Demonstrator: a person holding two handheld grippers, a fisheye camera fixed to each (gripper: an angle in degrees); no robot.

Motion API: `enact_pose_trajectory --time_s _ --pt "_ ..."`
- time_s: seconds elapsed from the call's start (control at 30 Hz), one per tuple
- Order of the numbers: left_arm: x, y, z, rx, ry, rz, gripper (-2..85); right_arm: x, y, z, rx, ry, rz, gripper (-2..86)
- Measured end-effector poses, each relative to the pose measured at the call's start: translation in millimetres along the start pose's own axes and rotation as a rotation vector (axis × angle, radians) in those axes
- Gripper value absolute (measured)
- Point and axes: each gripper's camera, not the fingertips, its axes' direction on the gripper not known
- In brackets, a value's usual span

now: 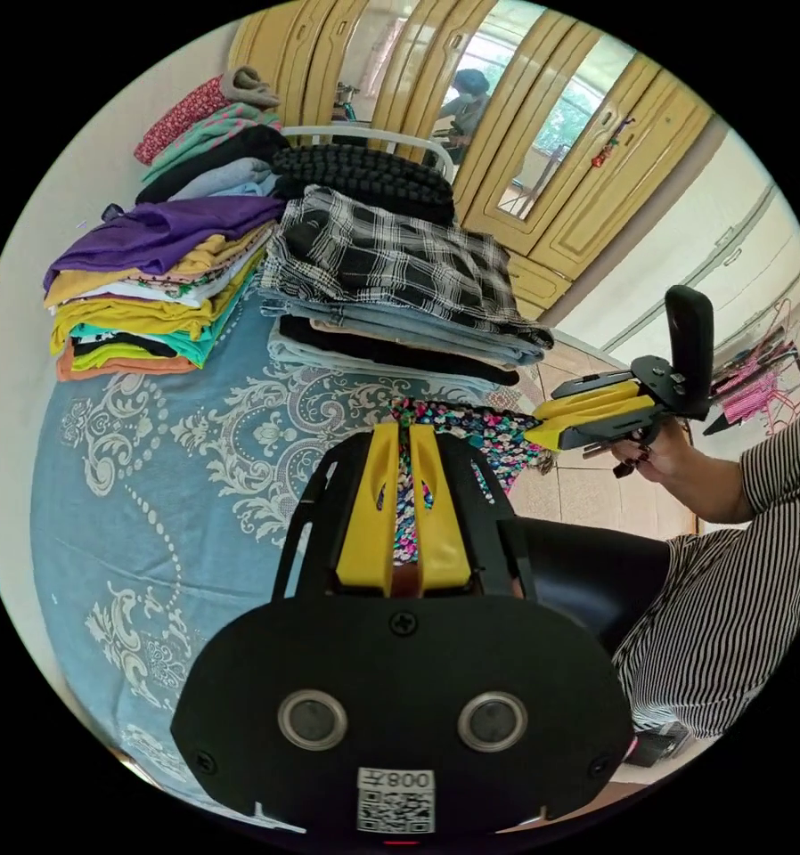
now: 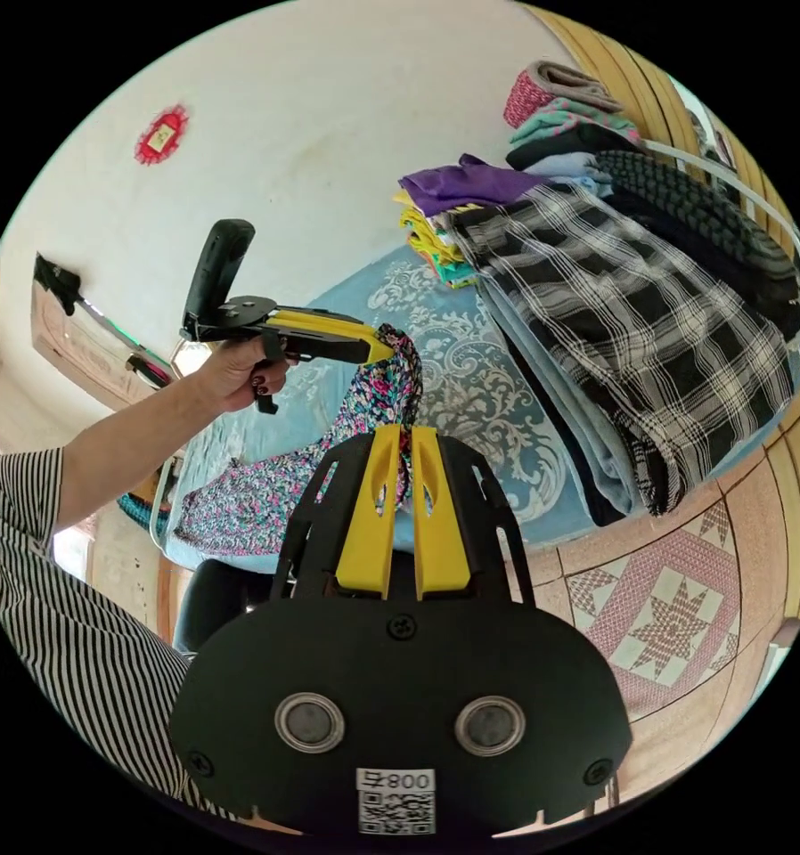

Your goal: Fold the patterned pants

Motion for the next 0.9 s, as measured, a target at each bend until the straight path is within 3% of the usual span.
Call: enact_pose_trajectory --time_s 0.2,0.47,0.9 --pt "6.6 79.5 -63.3 0.070 -0.013 -0.004 2.6 -77.0 11.6 10.9 -0.025 -0.154 -0.196 2.1" --pt "4.0 214.4 -108.9 0.071 -0.027 -0.086 2.6 -175.5 40.4 93.6 -0.184 -0.307 -0.404 2.3" --pt "-35.9 402.7 -97.6 0.040 0.037 -0.349 2.7 -224.0 73.7 270.0 -0.485 -0.383 -0.469 2.4"
